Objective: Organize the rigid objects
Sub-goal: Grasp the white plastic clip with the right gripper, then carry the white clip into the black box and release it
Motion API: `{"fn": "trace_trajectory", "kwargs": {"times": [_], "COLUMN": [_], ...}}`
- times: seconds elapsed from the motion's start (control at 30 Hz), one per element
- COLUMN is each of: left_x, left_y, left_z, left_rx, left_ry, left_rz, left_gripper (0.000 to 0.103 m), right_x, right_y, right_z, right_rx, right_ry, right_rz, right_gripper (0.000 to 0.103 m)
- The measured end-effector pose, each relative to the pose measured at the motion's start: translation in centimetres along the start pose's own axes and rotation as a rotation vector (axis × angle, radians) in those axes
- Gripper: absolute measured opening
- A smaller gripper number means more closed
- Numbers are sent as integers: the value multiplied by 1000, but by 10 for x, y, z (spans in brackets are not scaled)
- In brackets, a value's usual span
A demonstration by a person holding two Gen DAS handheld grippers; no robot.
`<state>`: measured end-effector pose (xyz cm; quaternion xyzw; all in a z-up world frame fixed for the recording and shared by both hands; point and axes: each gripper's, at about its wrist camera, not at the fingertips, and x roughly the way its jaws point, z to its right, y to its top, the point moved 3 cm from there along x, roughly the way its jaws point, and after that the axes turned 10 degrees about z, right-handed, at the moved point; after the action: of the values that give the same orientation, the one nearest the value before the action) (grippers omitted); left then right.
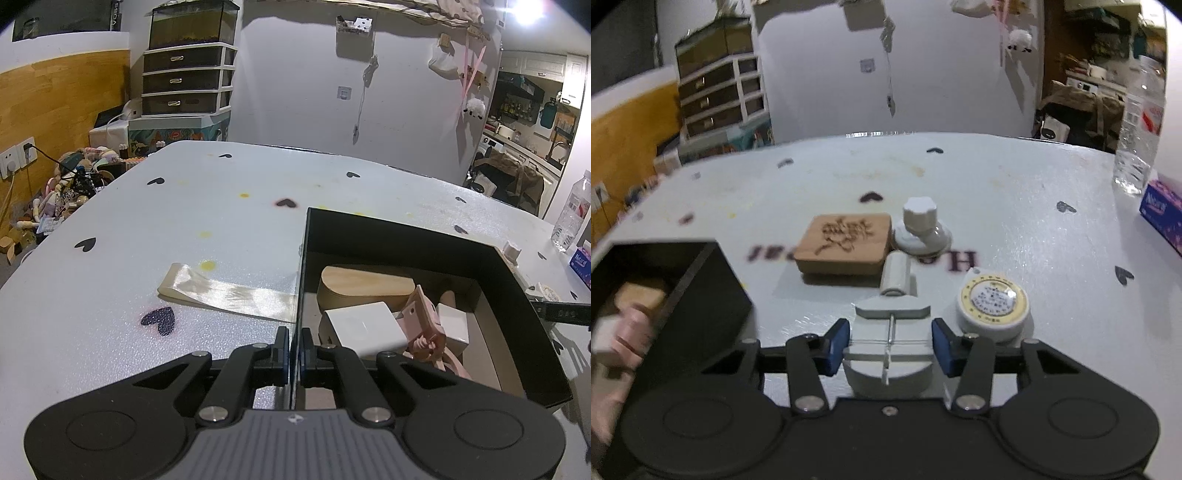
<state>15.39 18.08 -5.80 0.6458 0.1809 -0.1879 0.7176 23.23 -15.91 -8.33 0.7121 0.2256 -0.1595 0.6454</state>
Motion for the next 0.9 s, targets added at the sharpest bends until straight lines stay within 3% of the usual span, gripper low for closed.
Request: {"fn": "trace_trajectory", "kwargs": {"times": [0.23,0.5,0.7,0.9], "left_x": [0,0,0,0], "left_y": [0,0,0,0], "left_z": [-1,0,0,0], "left_rx": [-1,-1,-1,-1], "left_ry": [1,0,1,1], "left_rz": [0,0,1,1], "left_gripper": [5,5,5,5], "right_x": [-42,-65,-79,-86], "right_y": [29,52,64,78], "right_z": [-16,-53,-76,-90], "right_rx": [40,10,-82,-116], "right_ry": [119,257,233,273], "right_rz": [123,200,269,317], "right_gripper": [48,48,48,48]}}
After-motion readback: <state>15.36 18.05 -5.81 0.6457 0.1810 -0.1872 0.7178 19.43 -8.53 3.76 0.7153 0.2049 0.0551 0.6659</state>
